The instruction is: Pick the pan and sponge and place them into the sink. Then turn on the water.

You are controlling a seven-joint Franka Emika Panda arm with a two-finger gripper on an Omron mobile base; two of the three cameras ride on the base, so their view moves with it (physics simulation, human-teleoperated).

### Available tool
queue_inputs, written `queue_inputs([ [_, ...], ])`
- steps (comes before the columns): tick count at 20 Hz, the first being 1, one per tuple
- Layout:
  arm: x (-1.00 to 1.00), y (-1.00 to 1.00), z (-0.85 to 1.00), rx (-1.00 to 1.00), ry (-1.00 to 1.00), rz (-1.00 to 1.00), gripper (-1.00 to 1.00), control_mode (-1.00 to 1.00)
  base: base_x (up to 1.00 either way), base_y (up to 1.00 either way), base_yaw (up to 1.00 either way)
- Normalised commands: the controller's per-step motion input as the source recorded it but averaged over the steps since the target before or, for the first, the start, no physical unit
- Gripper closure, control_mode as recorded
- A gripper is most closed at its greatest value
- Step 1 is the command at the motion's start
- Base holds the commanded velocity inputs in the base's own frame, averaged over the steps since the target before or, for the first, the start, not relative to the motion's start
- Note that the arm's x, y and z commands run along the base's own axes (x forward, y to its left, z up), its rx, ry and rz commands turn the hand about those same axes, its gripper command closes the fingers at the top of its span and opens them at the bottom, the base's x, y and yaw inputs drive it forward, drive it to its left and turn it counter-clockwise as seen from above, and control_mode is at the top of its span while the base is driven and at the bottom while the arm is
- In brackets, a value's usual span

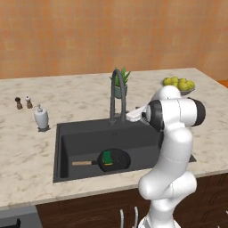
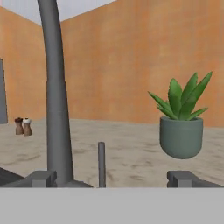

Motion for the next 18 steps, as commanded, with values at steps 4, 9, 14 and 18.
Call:
queue_inputs([
  [4, 0.09, 0.18, -0.13, 0.09, -0.01, -0.10, -1.00, -1.00, 0.00, 0.00, 0.00],
  [9, 0.31, 0.07, -0.10, 0.08, -0.02, -0.09, -1.00, -1.00, 0.00, 0.00, 0.00],
  [14, 0.34, 0.00, -0.08, 0.03, -0.01, -0.02, -1.00, -1.00, 0.00, 0.00, 0.00],
  [18, 0.16, 0.12, -0.16, 0.00, 0.00, -0.01, -1.00, -1.00, 0.00, 0.00, 0.00],
])
